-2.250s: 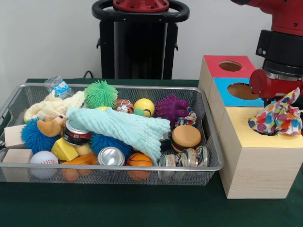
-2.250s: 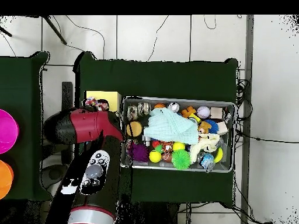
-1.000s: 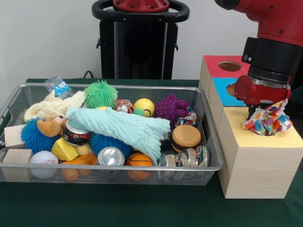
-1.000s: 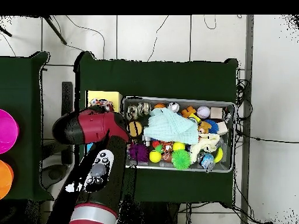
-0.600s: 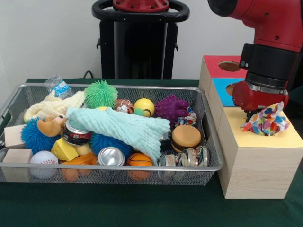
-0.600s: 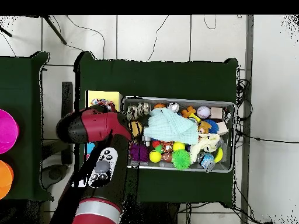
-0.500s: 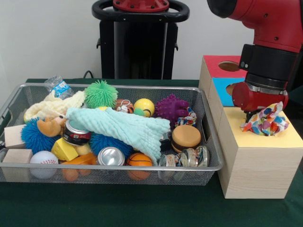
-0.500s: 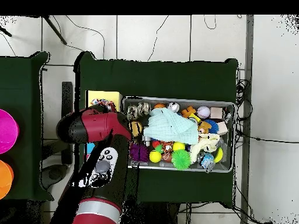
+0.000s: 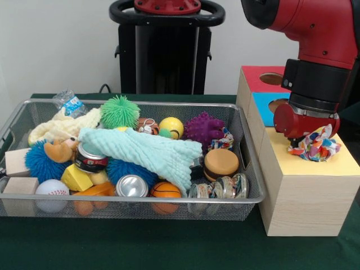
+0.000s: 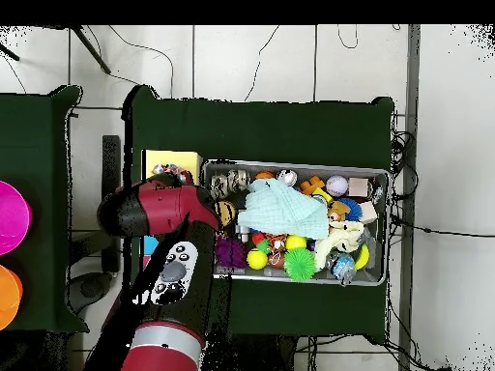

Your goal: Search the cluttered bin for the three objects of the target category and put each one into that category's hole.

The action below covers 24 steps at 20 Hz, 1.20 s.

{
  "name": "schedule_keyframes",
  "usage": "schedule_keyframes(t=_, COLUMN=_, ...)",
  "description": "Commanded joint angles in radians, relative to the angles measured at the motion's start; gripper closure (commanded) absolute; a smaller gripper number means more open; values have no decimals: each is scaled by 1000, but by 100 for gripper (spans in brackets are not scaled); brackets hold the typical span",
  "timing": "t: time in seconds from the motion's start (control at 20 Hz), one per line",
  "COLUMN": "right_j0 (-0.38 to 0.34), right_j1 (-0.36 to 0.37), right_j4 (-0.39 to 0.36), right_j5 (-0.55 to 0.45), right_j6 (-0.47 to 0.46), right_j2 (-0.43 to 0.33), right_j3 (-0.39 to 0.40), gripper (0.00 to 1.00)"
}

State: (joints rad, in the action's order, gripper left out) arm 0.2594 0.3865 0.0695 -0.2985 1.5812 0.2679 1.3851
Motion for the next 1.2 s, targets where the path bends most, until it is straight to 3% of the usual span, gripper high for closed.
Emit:
schedule_keyframes(t=0.05, right_j0=-90, right_j1=-80, right_j4=-34, right_j5=-76, right_j6=109, right_j2=-61, right_j3=86, gripper=100)
schedule_keyframes(t=0.2, right_j0=-104, right_j1=-36, right_j4=-33, right_j5=-142, right_j6=80, right_j2=-79, right_j3=107, gripper=100)
schedule_keyframes(t=0.7, right_j0=-80, right_j1=-37, right_j4=-34, right_j5=-101, right_j6=137, right_j2=-41, right_j3=118, gripper=100)
schedule_keyframes(t=0.75, right_j0=-80, right_j1=-38, right_j4=-31, right_j5=-97, right_j6=142, right_j2=-41, right_j3=119, gripper=0)
schedule_keyframes(t=1.2, right_j0=-74, right_j1=-43, right_j4=-31, right_j5=-106, right_j6=145, right_j2=-30, right_j3=111, gripper=0)
